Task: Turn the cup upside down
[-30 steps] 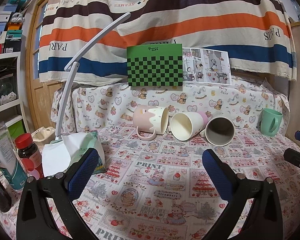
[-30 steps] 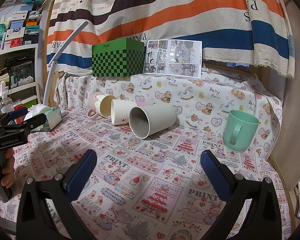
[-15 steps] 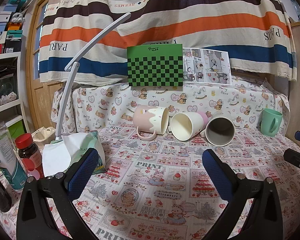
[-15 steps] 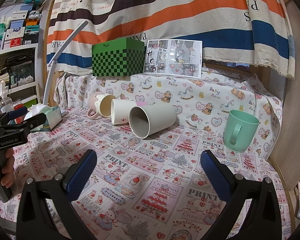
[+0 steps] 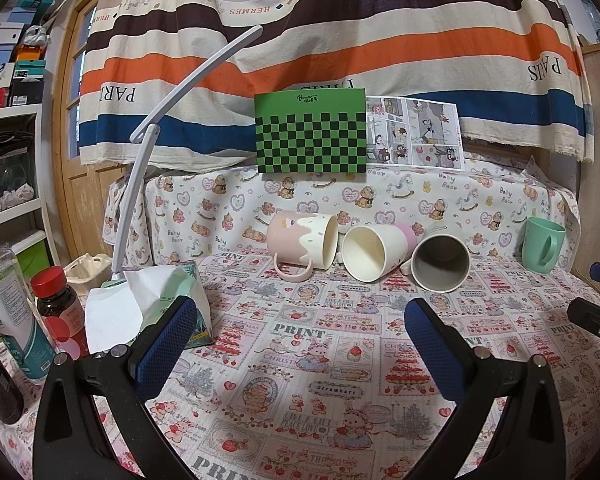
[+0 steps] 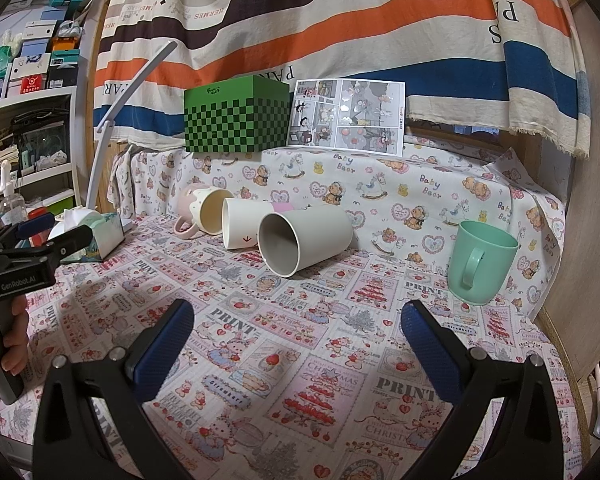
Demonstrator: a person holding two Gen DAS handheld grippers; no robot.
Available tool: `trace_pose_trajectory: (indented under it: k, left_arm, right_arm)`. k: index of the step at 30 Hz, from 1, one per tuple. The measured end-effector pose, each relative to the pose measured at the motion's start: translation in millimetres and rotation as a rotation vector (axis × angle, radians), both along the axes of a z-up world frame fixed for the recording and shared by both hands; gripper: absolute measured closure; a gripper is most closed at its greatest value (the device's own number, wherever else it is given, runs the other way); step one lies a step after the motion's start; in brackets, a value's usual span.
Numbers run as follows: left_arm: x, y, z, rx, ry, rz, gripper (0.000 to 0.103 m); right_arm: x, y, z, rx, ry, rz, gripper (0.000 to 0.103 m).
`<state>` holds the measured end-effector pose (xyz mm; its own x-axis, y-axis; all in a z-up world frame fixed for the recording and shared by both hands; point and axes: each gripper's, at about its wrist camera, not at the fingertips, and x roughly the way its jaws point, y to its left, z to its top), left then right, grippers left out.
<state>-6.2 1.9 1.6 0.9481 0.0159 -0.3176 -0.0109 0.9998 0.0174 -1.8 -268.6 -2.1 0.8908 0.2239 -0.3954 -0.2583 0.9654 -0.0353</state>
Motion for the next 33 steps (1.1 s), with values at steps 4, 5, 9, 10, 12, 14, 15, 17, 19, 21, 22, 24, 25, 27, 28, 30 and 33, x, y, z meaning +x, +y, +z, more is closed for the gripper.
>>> trace_pose_trajectory:
  k: [4, 5, 9, 10, 12, 14, 15, 17, 19, 21, 22, 24, 25, 27, 28, 30, 33]
  left_arm:
    - [0.3, -0.1, -0.3, 0.0, 0.0, 0.0, 0.0]
    - [0.1, -0.1, -0.2, 0.0, 0.0, 0.0, 0.0]
    - [-0.1, 0.0, -0.2, 0.0, 0.0, 0.001, 0.0]
    - [-0.2, 0.1, -0.2, 0.0, 0.0, 0.0, 0.0]
    - [-0.1, 0.0, -0.3, 0.0, 0.0, 0.0, 0.0]
    - [0.2, 0.0, -0.3, 0.0, 0.0, 0.0, 0.0]
    - [0.0, 0.0, -0.3, 0.0, 0.001, 0.0, 0.0]
    - [-0.4, 0.0, -0.4, 0.0, 0.0, 0.0, 0.0]
    - [0.3, -0.2, -0.5, 0.0, 0.0, 0.0, 0.0]
    - [-0.1, -0.1, -0.4, 0.0, 0.001, 0.0, 0.0]
    - [0.2, -0.2, -0.6, 0.0, 0.0, 0.0, 0.0]
    - [-0.3, -0.1, -0.5, 0.0, 0.0, 0.0, 0.0]
    - [0.1, -0.3, -0.6, 0.0, -0.001, 0.0, 0.0]
    - [0.2, -0.3, -0.5, 0.0, -0.001, 0.0, 0.0]
    - [0.1, -0.3, -0.5, 0.0, -0.001, 0.001, 0.0]
    - [0.2, -0.3, -0.4, 0.001, -0.001, 0.0, 0.0]
    - [0.3, -0.3, -0.4, 0.0, 0.0, 0.001, 0.0]
  right_arm:
    - [-0.1, 0.0, 0.1, 0.0, 0.0, 0.0, 0.0]
    - [0.0, 0.1, 0.0, -0.001, 0.0, 0.0, 0.0]
    - [-0.1, 0.1, 0.1, -0.001, 0.0, 0.0, 0.0]
    - [-0.1, 0.1, 0.2, -0.001, 0.0, 0.001, 0.0]
    - [-0.1, 0.4, 0.0, -0.001, 0.0, 0.0, 0.0]
    - [0.0, 0.3, 0.0, -0.001, 0.0, 0.0, 0.0]
    - [-0.3, 0.1, 0.4, -0.001, 0.0, 0.0, 0.0]
    - [-0.3, 0.2, 0.3, -0.001, 0.0, 0.0, 0.0]
    - [-0.1, 0.4, 0.2, -0.002, 0.0, 0.0, 0.0]
    - [-0.2, 0.1, 0.6, -0.001, 0.0, 0.001, 0.0]
    - [-0.1, 0.3, 0.5, -0.002, 0.0, 0.001, 0.0]
    - [-0.1, 1.1, -0.7, -0.001, 0.0, 0.002, 0.0]
    - [0.1, 1.6, -1.3, -0.001, 0.0, 0.002, 0.0]
    - [0.1, 1.7, -1.2, -0.002, 0.001, 0.001, 0.0]
    - [0.0, 1.5, -1.0, -0.002, 0.001, 0.002, 0.0]
    - [0.3, 0.9, -0.8, -0.002, 0.001, 0.003, 0.0]
    - [0.4, 1.2, -2.4, 0.0, 0.004, 0.001, 0.0]
